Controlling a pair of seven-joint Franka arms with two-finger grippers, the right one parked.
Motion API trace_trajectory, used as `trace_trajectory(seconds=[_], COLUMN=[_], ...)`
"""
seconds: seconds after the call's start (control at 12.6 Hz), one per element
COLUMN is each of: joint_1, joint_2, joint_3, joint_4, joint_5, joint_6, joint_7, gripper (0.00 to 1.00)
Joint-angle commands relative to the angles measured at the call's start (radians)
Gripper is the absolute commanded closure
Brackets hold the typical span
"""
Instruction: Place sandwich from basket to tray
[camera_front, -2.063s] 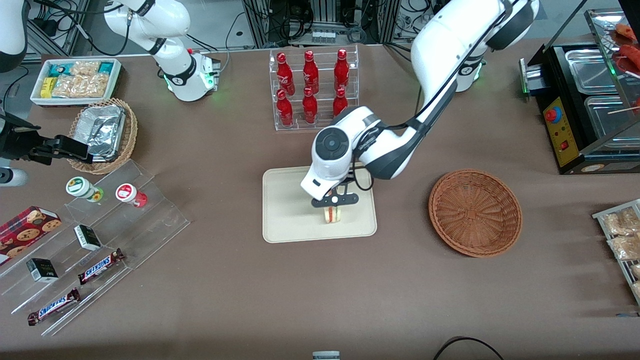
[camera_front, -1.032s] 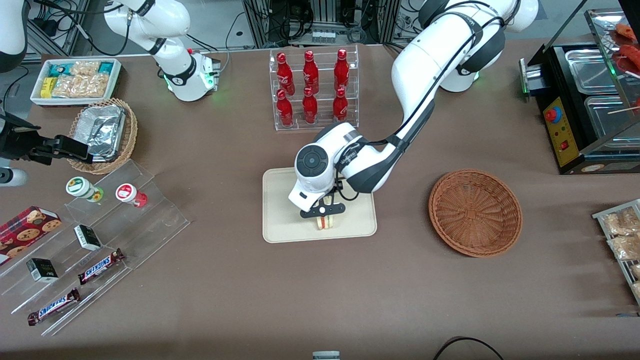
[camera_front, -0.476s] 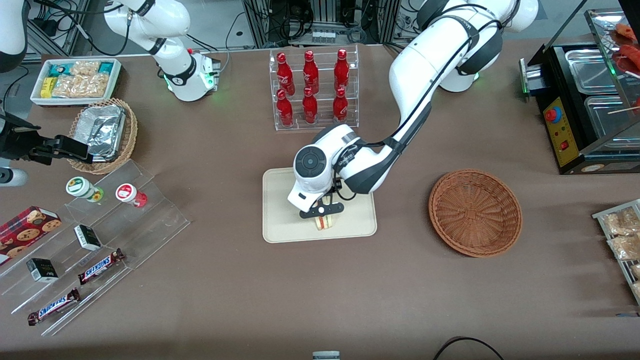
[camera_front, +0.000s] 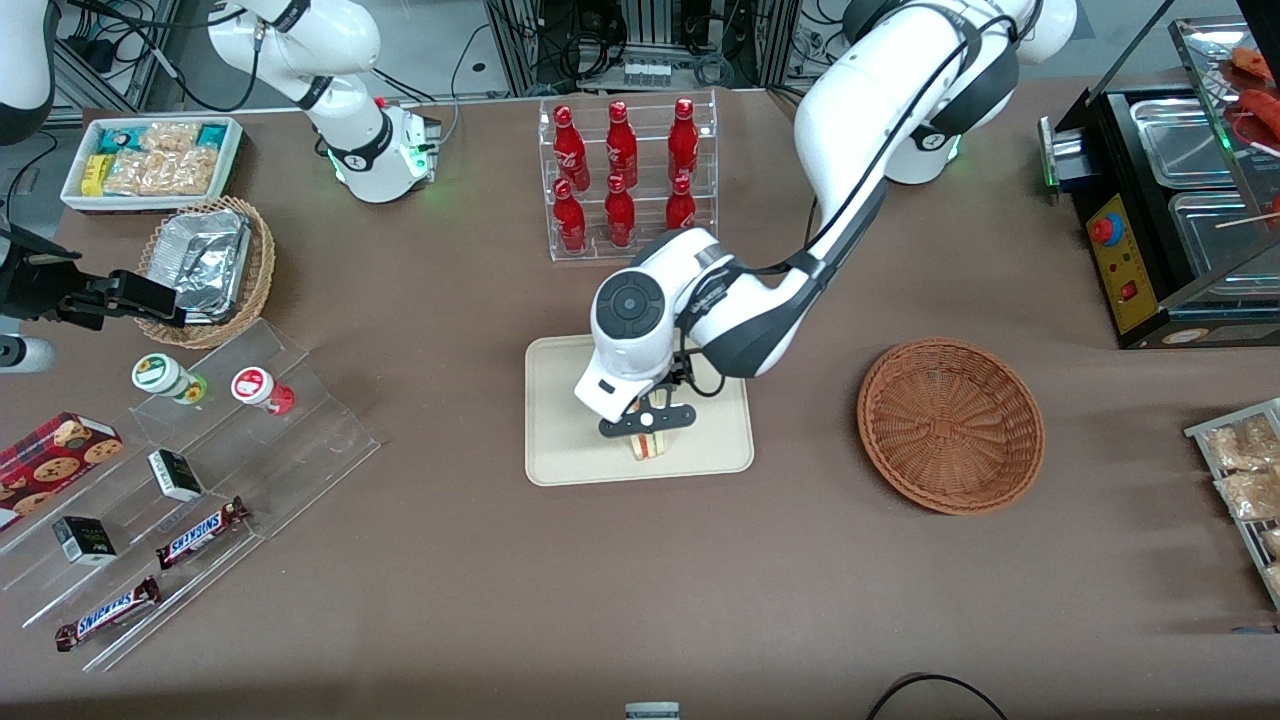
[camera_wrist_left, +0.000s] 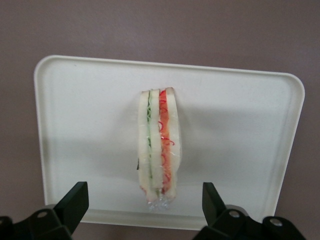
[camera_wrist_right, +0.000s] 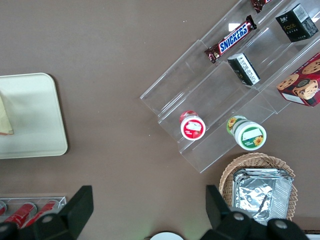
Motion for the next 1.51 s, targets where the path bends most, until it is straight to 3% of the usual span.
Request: trace_trajectory(seconds=[0.0, 0.32, 0.56, 0.95, 1.43], joint_1=[0.029, 0.113, 0.227, 0.416, 0.545], joint_2=[-0.058, -0.141, -0.259, -0.435, -0.596], joint_3=[0.002, 0.005, -0.001, 0.0, 0.0], joint_4=[-0.01, -0.032, -0.175, -0.344, -0.473], joint_5=[0.013, 0.014, -0.007, -0.108, -0.13], joint_6=[-0.047, -0.141, -0.138, -0.147, -0.19], joint_7=[0.032, 0.187, 0.339, 0.601, 0.754], gripper=[0.0, 0.0, 0.0, 0.0, 0.0])
